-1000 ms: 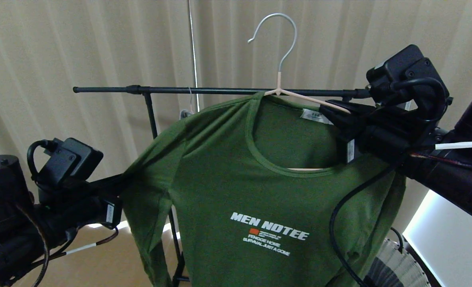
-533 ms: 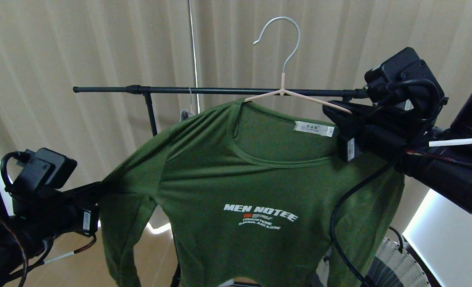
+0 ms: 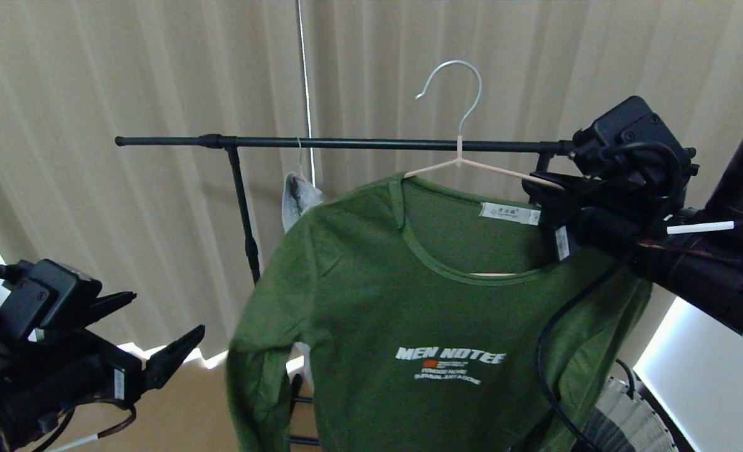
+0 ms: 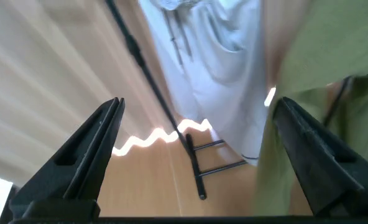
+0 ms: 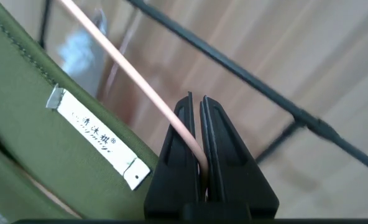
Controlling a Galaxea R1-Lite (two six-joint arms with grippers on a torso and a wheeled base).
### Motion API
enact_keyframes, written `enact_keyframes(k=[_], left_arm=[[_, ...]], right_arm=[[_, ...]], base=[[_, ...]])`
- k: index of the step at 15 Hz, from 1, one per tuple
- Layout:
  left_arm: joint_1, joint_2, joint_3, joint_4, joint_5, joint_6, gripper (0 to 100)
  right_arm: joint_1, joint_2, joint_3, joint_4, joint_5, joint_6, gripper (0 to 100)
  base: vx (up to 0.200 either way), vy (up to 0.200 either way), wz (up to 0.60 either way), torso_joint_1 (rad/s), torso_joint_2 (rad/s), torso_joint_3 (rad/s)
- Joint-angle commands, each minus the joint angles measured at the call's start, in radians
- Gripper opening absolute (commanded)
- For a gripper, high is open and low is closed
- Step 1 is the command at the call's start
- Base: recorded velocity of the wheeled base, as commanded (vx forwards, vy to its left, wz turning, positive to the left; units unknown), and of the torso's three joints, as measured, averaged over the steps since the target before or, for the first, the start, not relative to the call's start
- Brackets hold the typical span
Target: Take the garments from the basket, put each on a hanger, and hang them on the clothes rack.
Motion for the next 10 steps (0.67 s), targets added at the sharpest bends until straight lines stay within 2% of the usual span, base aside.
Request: enact_keyframes(k=[1, 5, 7, 8, 9, 10], left_arm=[[0.002, -0.091, 0.017, 0.019, -0.023, -0.009, 100], [-0.022, -0.093, 0.009, 0.038, -0.075, -0.118, 100], [0.044, -0.090, -0.016, 0.038, -0.067, -0.266, 100], [0.044, -0.090, -0.016, 0.038, -0.067, -0.266, 100], [0.091, -0.100, 0.020, 0.038, -0.067, -0.332, 100], [0.102, -0.133, 0.064, 0.035, -0.070, -0.312, 100]], right_arm=[[-0.093, -0.028, 0.024, 0.049, -0.006, -0.007, 0], [-0.222, -0.030, 0.032, 0.079, -0.006, -0.009, 0], [-0.289, -0.042, 0.067, 0.121, -0.026, -0.011, 0], [-0.289, -0.042, 0.067, 0.121, -0.026, -0.011, 0], [-0.294, -0.053, 0.076, 0.168, -0.091, -0.011, 0], [-0.294, -0.068, 0.062, 0.207, -0.144, -0.011, 0]], base=[[0.000, 0.000, 0.00, 0.000, 0.00, 0.000], [0.000, 0.000, 0.00, 0.000, 0.00, 0.000], [0.000, 0.000, 0.00, 0.000, 0.00, 0.000], [0.000, 0.000, 0.00, 0.000, 0.00, 0.000], [0.000, 0.000, 0.00, 0.000, 0.00, 0.000], [0.000, 0.000, 0.00, 0.000, 0.00, 0.000]])
